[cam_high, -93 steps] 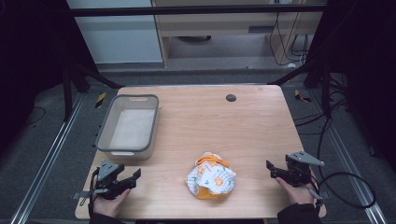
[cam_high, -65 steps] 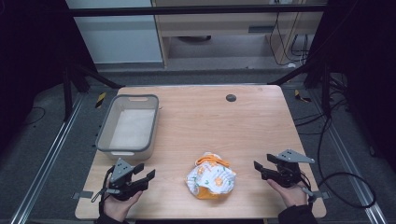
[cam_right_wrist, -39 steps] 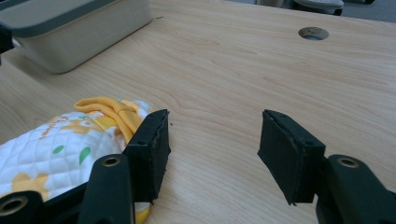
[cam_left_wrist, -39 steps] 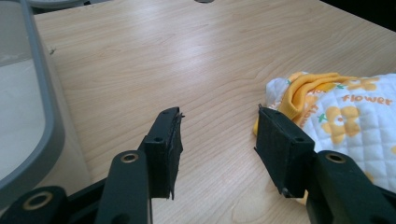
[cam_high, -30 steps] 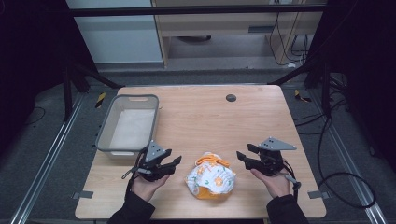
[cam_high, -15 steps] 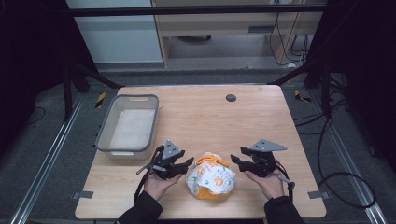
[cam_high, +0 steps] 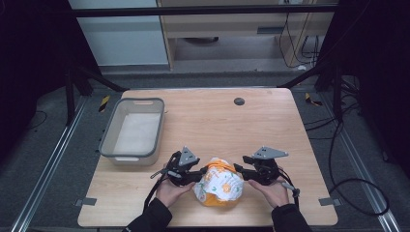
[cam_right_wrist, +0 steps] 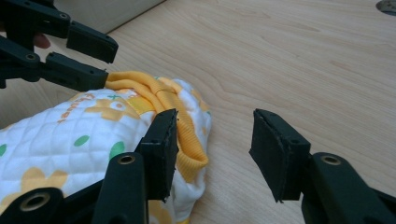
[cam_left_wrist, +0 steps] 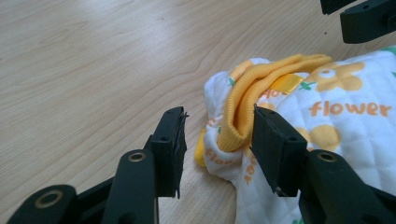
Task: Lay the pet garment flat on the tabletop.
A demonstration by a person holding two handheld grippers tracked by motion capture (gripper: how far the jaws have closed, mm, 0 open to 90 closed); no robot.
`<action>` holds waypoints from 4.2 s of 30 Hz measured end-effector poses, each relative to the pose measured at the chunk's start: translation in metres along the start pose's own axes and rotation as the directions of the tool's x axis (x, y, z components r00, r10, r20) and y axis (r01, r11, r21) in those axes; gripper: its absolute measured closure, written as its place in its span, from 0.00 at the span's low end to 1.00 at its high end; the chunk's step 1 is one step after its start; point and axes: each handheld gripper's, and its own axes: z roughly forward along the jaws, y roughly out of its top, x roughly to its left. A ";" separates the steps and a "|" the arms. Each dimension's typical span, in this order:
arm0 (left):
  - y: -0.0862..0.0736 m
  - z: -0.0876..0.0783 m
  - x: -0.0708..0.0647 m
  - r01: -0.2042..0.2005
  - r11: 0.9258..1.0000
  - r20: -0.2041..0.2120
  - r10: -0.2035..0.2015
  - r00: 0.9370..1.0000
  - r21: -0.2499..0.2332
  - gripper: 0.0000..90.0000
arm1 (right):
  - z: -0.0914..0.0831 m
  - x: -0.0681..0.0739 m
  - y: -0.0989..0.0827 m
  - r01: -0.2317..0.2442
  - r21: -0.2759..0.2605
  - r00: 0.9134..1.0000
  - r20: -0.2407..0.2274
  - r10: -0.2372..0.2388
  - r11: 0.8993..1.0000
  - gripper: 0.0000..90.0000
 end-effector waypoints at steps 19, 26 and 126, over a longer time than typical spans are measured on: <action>-0.009 0.020 0.001 -0.016 0.998 0.037 0.014 0.999 0.068 0.71 | 0.017 0.008 -0.010 0.045 0.092 0.998 -0.048 -0.041 0.995 0.64; -0.009 0.020 0.001 -0.005 0.997 0.056 0.001 0.998 0.077 0.82 | 0.024 0.007 -0.012 0.042 0.105 0.998 -0.058 -0.036 0.994 0.71; 0.068 -0.045 0.056 0.166 0.954 -0.201 -0.219 0.955 -0.248 0.48 | -0.009 -0.032 0.091 0.055 -0.222 0.965 0.261 0.005 0.974 0.67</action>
